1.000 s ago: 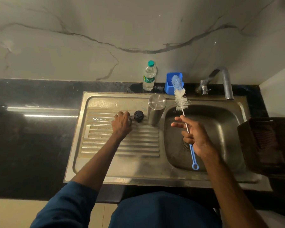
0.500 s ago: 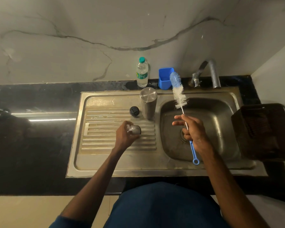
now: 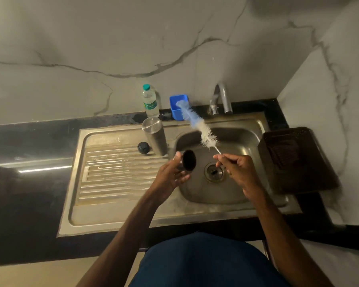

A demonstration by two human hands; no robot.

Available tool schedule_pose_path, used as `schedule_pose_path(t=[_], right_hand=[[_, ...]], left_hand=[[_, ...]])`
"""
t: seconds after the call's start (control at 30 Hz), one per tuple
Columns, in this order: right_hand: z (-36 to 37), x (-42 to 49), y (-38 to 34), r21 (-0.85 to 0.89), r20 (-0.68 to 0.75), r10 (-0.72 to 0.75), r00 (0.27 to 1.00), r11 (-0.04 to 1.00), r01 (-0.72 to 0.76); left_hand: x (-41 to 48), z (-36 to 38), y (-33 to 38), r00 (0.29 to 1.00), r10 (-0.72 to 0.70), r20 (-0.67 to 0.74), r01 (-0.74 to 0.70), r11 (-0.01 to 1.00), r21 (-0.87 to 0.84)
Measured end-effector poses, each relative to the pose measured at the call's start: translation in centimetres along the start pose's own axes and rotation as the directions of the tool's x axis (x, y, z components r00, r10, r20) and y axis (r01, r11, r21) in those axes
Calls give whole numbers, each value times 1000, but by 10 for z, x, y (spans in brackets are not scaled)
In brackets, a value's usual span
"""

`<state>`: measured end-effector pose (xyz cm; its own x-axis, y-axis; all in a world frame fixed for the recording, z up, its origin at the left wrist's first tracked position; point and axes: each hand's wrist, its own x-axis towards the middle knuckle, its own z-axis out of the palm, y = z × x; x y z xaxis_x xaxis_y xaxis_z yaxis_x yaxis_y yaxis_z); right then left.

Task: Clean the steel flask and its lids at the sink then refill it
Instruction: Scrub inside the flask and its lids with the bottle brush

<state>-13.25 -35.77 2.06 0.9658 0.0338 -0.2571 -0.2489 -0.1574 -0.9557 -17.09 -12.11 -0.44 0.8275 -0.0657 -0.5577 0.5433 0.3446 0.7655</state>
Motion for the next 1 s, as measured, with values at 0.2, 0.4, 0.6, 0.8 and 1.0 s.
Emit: schedule_pose_path(t=[0.2,0.4,0.6,0.8,1.0], right_hand=[[-49,12,0,-125,-39,-91,995,988,86],[-85,26,4,-192,-85,-200,976,965,181],[-108,30,-2,-337,-135,-277,951,916,219],[-111,22,-7,-489,-60,-328,943,833,259],[-104,17,-27,-560,-134,-398,908,786,262]], left_hand=[[29,40,38,995,91,-35,-94,992,-80],[61,58,85,977,169,-127,-183,977,-106],[68,73,103,964,229,-138,-241,968,-75],[73,81,97,970,206,-131,-217,973,-74],[78,90,89,960,267,-79,-264,963,49]])
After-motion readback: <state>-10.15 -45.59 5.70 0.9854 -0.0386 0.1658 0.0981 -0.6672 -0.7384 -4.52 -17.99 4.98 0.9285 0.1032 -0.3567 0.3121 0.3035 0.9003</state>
